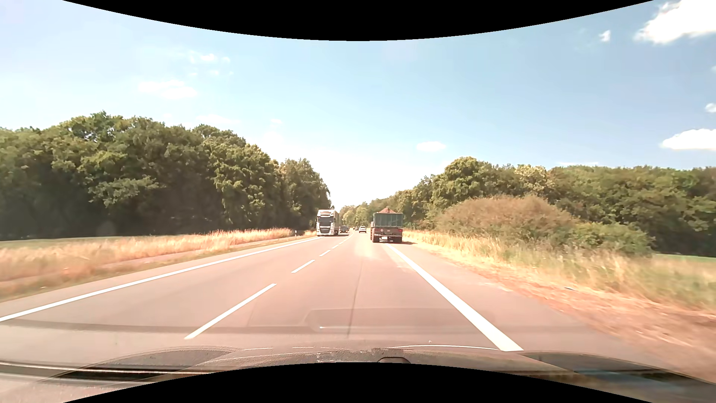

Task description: Follow the waypoints while adhering to traffic rules and regulations

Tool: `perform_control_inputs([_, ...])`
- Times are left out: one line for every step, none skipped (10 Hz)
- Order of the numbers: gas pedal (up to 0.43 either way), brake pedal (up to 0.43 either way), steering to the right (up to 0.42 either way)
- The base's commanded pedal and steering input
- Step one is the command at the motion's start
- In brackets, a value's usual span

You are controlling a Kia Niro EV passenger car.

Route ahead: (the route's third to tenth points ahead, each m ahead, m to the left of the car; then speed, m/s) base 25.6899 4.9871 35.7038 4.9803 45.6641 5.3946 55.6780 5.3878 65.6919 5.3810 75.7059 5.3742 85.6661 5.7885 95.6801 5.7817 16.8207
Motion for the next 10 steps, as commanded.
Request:
perform_control_inputs([0.24, 0.0, -0.001])
perform_control_inputs([0.24, 0.0, -0.001])
perform_control_inputs([0.157, 0.0, -0.001])
perform_control_inputs([0.0, 0.0, -0.001])
perform_control_inputs([0.0, 0.0, -0.001])
perform_control_inputs([0.0, 0.0, -0.001])
perform_control_inputs([0.0, 0.0, -0.001])
perform_control_inputs([0.0, 0.0, -0.001])
perform_control_inputs([0.0, 0.0, -0.001])
perform_control_inputs([0.0, 0.0, -0.001])
